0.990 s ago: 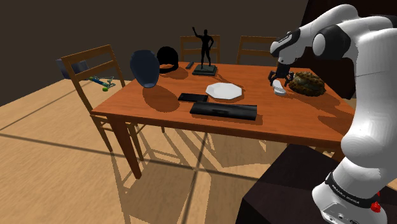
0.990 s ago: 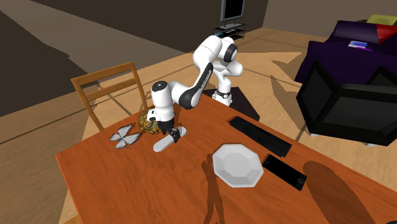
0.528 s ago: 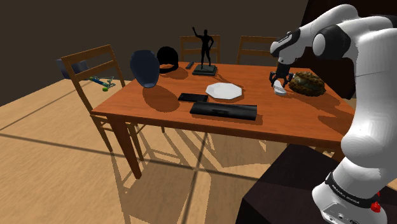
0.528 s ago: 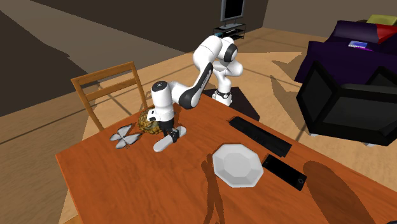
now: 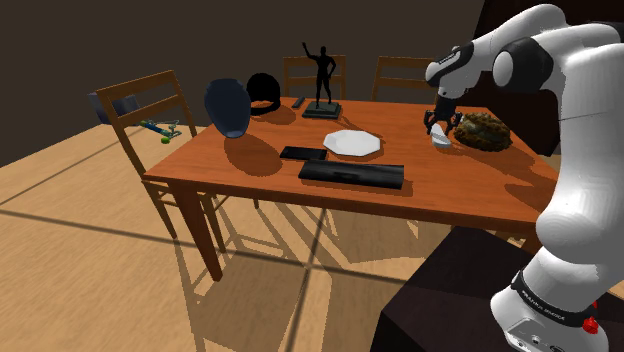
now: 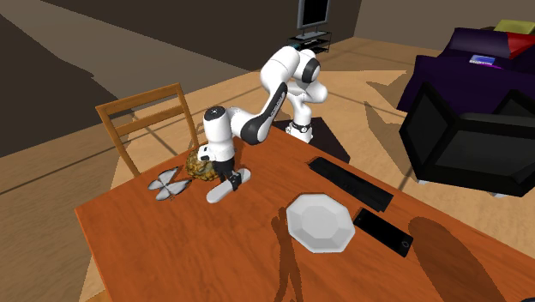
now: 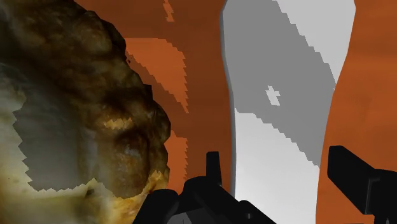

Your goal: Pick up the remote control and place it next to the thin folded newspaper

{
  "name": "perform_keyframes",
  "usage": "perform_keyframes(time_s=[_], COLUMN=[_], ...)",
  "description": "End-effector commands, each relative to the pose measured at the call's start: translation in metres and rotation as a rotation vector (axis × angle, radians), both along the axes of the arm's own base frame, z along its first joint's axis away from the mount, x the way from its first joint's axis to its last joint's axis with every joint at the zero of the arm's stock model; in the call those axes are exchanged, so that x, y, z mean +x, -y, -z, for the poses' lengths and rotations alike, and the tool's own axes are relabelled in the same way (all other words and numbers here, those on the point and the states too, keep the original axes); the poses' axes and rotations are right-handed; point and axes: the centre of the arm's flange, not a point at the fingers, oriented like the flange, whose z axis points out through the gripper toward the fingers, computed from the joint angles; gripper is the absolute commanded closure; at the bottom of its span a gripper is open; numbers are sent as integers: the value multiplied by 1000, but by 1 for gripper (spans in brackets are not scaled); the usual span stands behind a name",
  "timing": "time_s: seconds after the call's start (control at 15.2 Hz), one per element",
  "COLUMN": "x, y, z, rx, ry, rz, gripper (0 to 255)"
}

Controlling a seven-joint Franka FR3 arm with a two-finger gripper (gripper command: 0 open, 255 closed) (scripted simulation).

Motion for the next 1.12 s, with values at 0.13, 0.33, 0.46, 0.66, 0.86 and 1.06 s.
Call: perform_keyframes(time_s=[0.13,0.33,0.46,0.66,0.86,1.06], x=[0,0,0,0,0,0], y=[0,0,0,0,0,0], z=[-21,-37,-48,-63,-79,-94], rx=[0,0,0,0,0,0], ry=[0,0,0,0,0,0], rz=[0,0,0,0,0,0], gripper=[255,255,255,255,255,255])
